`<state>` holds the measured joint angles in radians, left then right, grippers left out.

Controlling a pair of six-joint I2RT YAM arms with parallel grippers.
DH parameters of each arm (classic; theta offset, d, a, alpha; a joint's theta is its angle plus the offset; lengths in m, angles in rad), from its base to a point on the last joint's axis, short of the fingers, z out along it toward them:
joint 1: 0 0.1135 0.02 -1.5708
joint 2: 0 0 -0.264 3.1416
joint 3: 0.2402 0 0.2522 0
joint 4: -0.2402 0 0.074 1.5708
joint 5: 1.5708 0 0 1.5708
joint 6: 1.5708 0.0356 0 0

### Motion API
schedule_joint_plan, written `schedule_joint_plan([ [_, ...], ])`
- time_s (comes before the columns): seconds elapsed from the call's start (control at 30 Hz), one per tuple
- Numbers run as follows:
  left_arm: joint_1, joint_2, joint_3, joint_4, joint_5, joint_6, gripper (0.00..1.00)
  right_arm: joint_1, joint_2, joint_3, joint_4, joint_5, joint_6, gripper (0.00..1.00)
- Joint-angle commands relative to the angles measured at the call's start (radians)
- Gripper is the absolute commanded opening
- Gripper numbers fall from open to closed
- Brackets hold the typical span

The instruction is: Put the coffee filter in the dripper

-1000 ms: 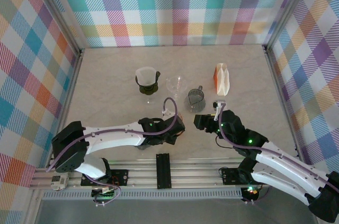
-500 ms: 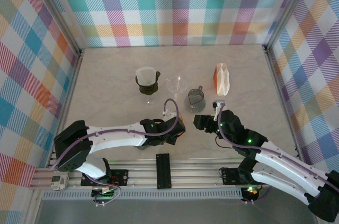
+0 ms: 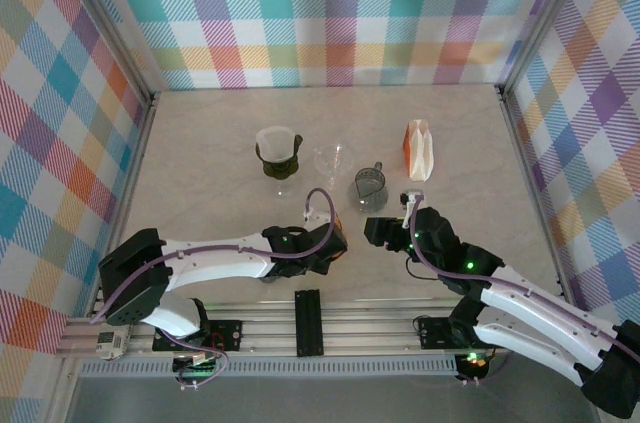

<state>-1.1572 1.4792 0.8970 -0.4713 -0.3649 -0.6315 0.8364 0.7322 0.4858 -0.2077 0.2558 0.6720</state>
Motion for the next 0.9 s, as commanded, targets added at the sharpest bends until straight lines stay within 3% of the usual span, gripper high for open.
schedule_joint_plan([
  [0.0,-0.007,-0.058,-0.013,-0.02,-0.04,-0.011,0.35,-0.005,0.001,0.009,-0.003,-0.008,0.009,0.75],
  [0.27,-0.007,-0.157,0.027,-0.044,-0.074,-0.017,0.49,-0.005,0.032,0.012,0.015,-0.024,0.027,0.77],
  [0.47,-0.006,-0.27,0.049,-0.084,-0.143,-0.03,0.69,-0.005,0.109,0.056,0.029,-0.074,0.017,0.78],
  [0.77,0.026,-0.442,0.016,-0.241,-0.271,-0.103,0.94,-0.005,0.208,0.15,-0.016,-0.075,-0.003,0.8],
  [0.87,0.044,-0.496,-0.001,-0.329,-0.318,-0.162,0.97,-0.006,0.259,0.201,-0.061,-0.063,-0.014,0.8],
])
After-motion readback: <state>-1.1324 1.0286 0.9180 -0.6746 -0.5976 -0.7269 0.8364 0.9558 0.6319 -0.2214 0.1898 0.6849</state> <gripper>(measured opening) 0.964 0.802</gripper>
